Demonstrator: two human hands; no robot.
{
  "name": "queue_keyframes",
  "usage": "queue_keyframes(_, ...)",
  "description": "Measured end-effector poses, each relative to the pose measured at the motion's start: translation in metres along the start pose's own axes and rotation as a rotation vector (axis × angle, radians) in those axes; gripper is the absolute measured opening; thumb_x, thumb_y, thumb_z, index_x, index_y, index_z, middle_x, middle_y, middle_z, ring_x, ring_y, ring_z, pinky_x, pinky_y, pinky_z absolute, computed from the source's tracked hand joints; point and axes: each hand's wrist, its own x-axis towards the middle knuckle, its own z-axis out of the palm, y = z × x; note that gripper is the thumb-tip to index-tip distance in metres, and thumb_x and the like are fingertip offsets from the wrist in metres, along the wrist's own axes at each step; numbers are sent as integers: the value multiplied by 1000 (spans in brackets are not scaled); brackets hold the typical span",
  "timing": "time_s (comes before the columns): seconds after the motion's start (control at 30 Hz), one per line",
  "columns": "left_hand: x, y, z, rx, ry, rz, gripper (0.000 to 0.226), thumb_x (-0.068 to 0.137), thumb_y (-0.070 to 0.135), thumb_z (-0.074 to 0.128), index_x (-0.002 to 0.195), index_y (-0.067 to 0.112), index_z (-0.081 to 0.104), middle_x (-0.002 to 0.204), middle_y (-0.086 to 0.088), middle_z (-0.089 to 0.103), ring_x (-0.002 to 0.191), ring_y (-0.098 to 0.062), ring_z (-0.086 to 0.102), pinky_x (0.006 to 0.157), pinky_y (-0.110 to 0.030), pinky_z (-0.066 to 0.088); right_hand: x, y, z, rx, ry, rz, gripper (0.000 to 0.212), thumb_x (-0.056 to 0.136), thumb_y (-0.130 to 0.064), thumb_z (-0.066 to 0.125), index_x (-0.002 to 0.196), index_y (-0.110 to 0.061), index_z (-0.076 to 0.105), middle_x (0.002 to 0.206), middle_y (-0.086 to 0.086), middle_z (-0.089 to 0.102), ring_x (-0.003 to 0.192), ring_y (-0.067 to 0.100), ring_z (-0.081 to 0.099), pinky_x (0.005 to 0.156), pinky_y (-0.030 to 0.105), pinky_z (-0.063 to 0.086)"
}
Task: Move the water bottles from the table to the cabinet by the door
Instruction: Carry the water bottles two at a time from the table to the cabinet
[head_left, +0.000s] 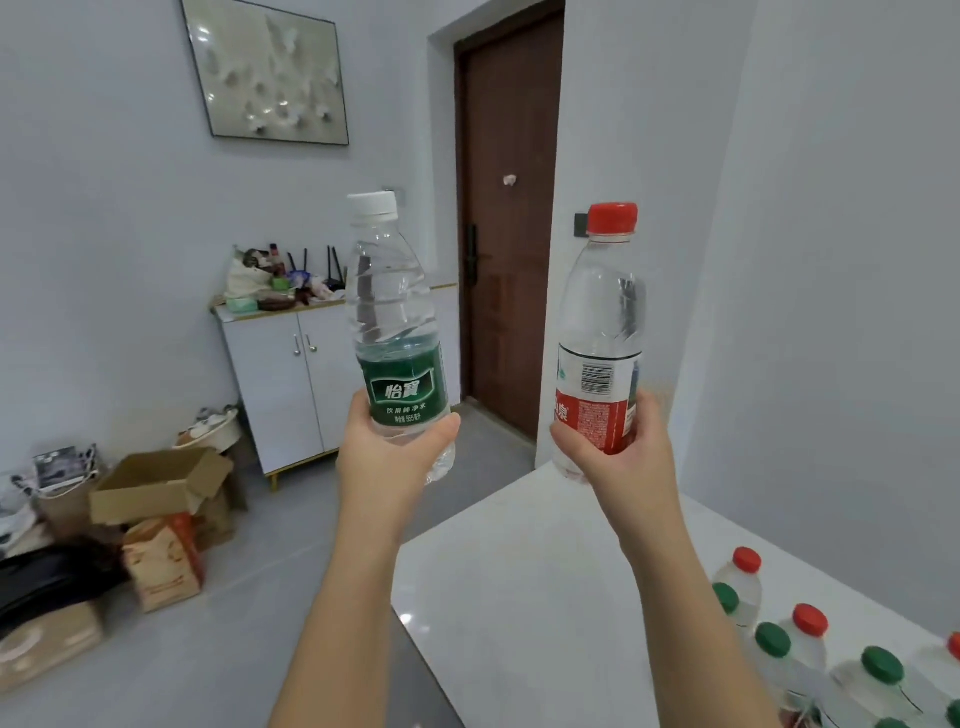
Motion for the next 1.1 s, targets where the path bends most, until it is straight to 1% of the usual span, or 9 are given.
queue_keyframes(0.2,42,-14,-29,-12,39,11,44,69,11,84,92,34,55,94,12,69,87,-7,66,74,-27,50,19,8,62,33,-51,-22,56,75,-20,82,123,-26,52,102,-11,66,89,1,65,68,14,53)
queue_keyframes(0.27,62,-22,-42,-4,48,19,46,63,18,87,92,35,55,93,13,69,89,-8,66,77,-29,51,27,13,87,32,-58,-30,59,75,-20,82,125,-26,51,106,-10,66,94,5,65,70,15,54)
queue_keyframes(0.4,114,-37,-72,18,29,25,47,53,32,80,93,37,56,94,14,69,90,-9,67,85,-34,53,46,18,145,35,-49,-41,62,75,-21,82,128,-28,50,108,-11,65,97,6,65,78,23,57)
queue_keyframes(0.53,170,-53,-101,59,-35,34,48,63,23,88,95,37,56,99,12,70,94,-12,67,90,-40,54,66,23,205,1,-49,-59,69,76,-25,81,135,-30,44,115,-13,60,103,4,60,71,12,53)
queue_keyframes(0.6,196,-62,-113,62,-58,33,50,58,30,87,96,39,56,100,13,70,95,-12,67,91,-41,54,74,27,233,-13,-34,-61,72,76,-28,82,137,-31,42,117,-14,59,105,5,59,73,13,52)
queue_keyframes(0.67,218,-70,-125,65,-79,32,52,54,33,84,97,40,56,101,13,71,96,-12,67,90,-41,54,80,32,259,-20,-21,-59,72,75,-29,82,136,-31,43,115,-16,59,105,4,60,78,17,52)
queue_keyframes(0.77,246,-84,-141,61,-116,41,49,65,20,87,97,39,56,100,14,70,95,-10,67,85,-35,54,91,38,291,-20,-11,-63,71,75,-27,83,135,-30,45,116,-12,61,105,7,61,79,20,55)
queue_keyframes(0.9,281,-102,-153,26,-127,26,48,68,16,85,98,39,55,99,14,69,93,-5,66,77,-27,50,111,48,328,-27,-13,-63,71,75,-25,82,135,-28,45,115,-12,61,104,5,61,69,12,53)
queue_keyframes(1.1,342,-138,-165,21,-120,2,56,65,19,88,108,36,58,101,15,71,96,-5,68,84,-29,53,155,77,384,9,-19,-52,70,74,-21,82,134,-29,46,113,-15,62,97,-4,61,69,9,52)
